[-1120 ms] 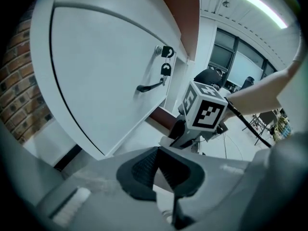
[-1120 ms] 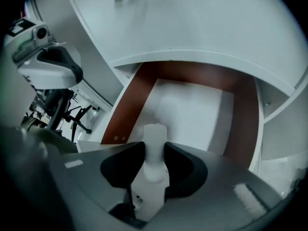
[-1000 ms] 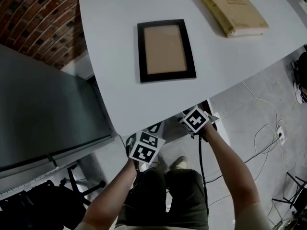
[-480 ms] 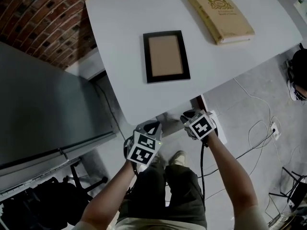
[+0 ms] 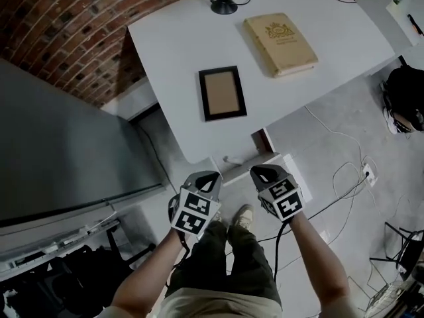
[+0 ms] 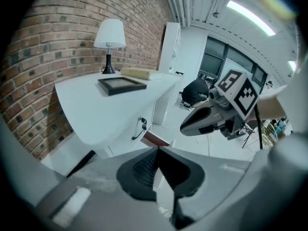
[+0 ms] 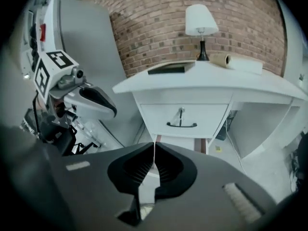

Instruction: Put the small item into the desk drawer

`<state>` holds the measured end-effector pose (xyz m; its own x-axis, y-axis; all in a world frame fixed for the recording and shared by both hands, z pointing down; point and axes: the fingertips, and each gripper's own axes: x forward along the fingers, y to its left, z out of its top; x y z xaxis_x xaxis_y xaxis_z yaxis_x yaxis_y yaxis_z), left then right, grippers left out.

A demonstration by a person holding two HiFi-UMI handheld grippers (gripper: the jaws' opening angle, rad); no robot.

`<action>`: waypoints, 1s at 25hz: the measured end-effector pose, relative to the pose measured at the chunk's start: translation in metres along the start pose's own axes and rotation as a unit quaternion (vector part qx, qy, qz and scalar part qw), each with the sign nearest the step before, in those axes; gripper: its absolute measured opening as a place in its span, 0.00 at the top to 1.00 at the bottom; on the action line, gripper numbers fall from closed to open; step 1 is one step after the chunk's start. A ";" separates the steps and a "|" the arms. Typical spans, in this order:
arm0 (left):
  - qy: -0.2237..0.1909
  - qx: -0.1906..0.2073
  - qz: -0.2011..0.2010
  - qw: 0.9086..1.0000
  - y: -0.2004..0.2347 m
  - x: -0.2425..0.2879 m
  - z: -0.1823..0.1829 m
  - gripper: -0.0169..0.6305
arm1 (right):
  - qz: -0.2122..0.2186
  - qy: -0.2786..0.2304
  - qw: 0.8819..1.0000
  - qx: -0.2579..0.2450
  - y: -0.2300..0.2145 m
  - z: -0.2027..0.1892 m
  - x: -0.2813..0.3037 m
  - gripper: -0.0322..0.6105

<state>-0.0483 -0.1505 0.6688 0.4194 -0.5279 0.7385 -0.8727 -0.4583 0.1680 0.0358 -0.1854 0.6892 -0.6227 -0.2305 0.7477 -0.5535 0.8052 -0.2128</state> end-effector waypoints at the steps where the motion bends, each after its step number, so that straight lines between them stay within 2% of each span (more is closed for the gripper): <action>1: -0.004 0.005 -0.002 1.000 -0.003 -0.010 0.009 0.97 | -0.004 -0.015 1.000 0.009 0.006 0.010 -0.014 0.94; 6: -0.028 0.034 -0.006 0.999 -0.018 -0.061 0.057 0.97 | -0.021 -0.089 0.995 0.044 0.033 0.067 -0.088 0.94; 9: -0.053 0.050 -0.003 0.997 -0.024 -0.093 0.091 0.97 | -0.036 -0.126 0.991 0.026 0.047 0.102 -0.132 0.94; 13: -0.117 0.062 0.012 0.991 -0.029 -0.148 0.144 0.97 | -0.057 -0.166 0.984 -0.006 0.066 0.142 -0.182 0.94; 20: -0.195 0.077 0.008 0.978 -0.045 -0.227 0.213 0.97 | -0.067 -0.262 0.962 -0.043 0.098 0.226 -0.274 0.94; 25: -0.237 0.116 0.014 0.964 -0.062 -0.279 0.250 0.97 | -0.083 -0.326 0.941 -0.051 0.117 0.263 -0.338 0.94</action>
<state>-0.0484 -0.1533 0.2891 0.5113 -0.7850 0.3497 -0.8290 -0.5578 -0.0400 0.0361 -0.1571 0.2461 -0.7577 -0.6163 0.2146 -0.6374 0.7694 -0.0409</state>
